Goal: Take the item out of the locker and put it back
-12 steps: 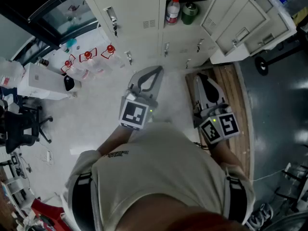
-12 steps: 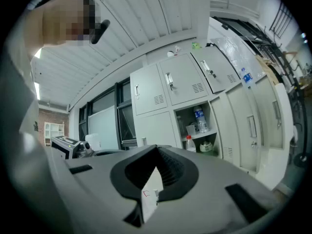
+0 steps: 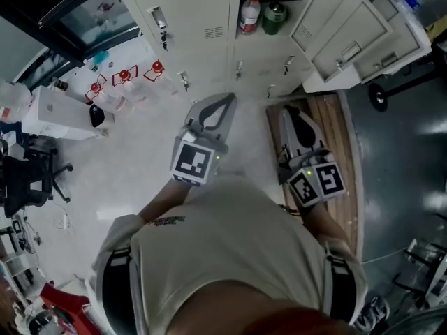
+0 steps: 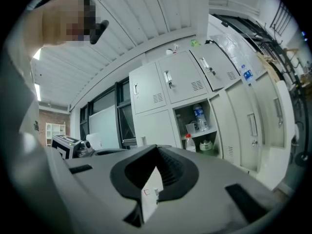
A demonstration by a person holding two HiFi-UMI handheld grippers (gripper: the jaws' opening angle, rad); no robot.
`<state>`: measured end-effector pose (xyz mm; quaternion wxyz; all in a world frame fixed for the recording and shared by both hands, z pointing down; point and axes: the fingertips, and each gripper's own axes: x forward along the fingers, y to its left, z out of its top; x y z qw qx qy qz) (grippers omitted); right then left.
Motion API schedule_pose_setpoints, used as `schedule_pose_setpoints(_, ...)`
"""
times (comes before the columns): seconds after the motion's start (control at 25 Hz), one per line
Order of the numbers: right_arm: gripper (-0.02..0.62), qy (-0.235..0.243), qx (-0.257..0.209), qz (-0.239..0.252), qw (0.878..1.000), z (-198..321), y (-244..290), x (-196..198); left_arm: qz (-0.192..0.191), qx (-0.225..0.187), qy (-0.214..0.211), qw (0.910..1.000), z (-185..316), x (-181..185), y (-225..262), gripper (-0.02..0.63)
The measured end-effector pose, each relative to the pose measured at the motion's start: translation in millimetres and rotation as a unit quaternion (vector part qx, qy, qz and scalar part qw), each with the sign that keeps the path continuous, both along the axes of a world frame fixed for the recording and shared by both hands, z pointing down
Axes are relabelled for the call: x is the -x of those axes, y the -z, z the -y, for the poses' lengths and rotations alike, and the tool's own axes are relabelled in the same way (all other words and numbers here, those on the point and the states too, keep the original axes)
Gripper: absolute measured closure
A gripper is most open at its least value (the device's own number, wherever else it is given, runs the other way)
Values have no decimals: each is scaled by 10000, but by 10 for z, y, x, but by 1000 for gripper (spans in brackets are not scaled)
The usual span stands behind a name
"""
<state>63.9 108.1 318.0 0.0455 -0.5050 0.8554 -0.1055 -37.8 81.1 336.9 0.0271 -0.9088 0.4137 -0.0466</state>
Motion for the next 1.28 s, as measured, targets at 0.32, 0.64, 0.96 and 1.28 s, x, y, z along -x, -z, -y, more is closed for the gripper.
schedule_pose_setpoints(0.32, 593, 50, 54, 35, 10000, -31, -56, -55, 21, 3, 0, 10000, -24, -94, -8, 592)
schedule_pose_setpoints(0.64, 592, 177, 170, 13, 9997, -139, -144, -191, 58, 28, 110, 9999, -133, -229, -33, 592)
schedule_pose_setpoints(0.96, 592, 331, 130, -35, 9994, -281, -214, -337, 106, -159, 295, 9994, -274, -339, -52, 592)
schedule_pose_setpoints(1.28, 592, 426, 89, 11, 9990, -127, -196, -349, 132, -343, 379, 9986, -157, -358, -3, 592)
